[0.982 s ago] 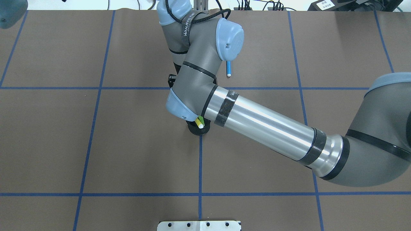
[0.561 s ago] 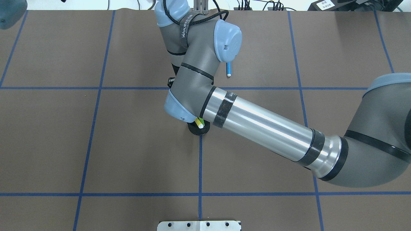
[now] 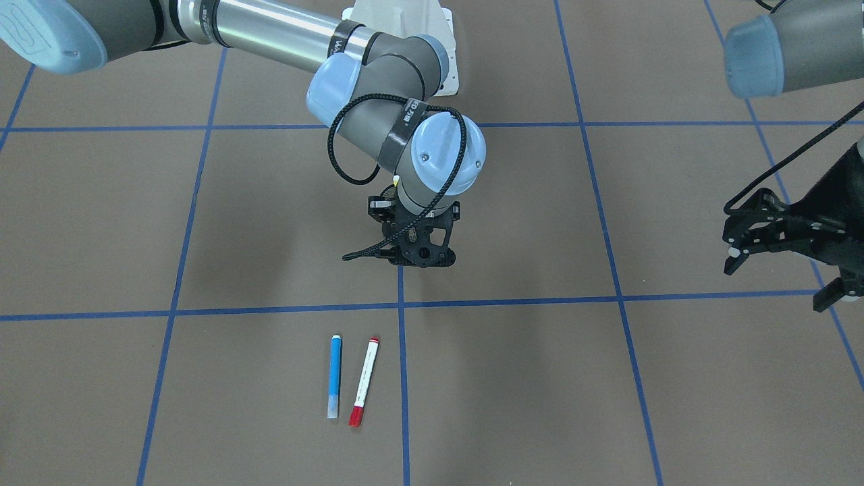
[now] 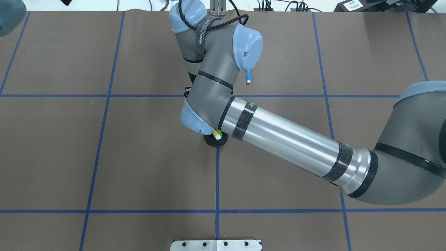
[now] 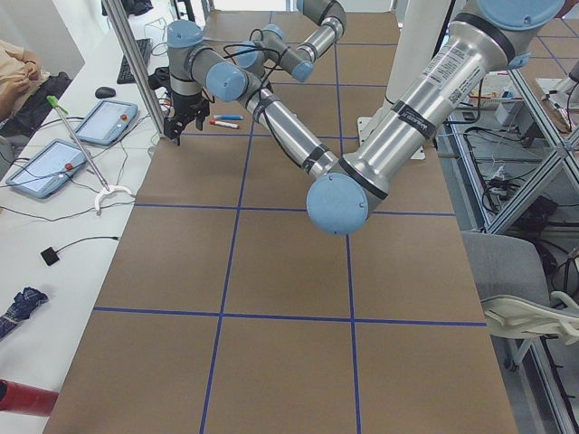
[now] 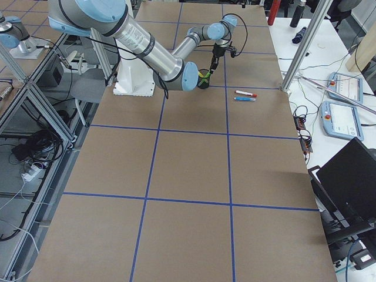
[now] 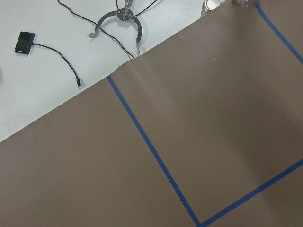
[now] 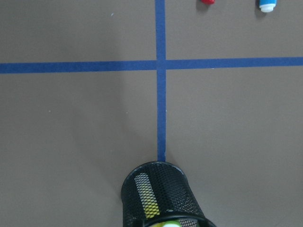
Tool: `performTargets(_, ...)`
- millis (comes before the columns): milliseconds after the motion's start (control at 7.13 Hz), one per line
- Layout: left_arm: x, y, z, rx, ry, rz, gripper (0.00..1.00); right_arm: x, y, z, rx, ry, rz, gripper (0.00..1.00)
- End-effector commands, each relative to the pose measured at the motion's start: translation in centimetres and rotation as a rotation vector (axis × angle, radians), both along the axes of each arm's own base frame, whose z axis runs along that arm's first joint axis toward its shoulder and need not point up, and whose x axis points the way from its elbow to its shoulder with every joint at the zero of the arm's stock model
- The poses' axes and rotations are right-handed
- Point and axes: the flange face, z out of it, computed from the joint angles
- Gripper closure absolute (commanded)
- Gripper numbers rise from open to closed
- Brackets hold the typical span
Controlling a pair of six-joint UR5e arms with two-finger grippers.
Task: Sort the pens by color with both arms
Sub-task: 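Close the right gripper on the green highlighter in the cup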
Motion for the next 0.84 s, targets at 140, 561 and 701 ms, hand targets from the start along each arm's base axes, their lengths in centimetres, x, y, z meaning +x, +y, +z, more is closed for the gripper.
performTargets(140,0.0,0.1,-0.1,0.001,0.0,0.0,0.0,-0.2,0.3,0.0,0.002,-0.001,-0.006,0.76)
performTargets(561,0.0,0.1,-0.1,0.003,0.0,-0.001,0.0,0.0,0.3,-0.5,0.015,-0.006,-0.004,1.0)
performTargets(701,0.0,0.1,-0.1,0.001,0.0,0.0,0.0,0.7,0.1,-1.1,0.032,-0.01,0.006,1.0)
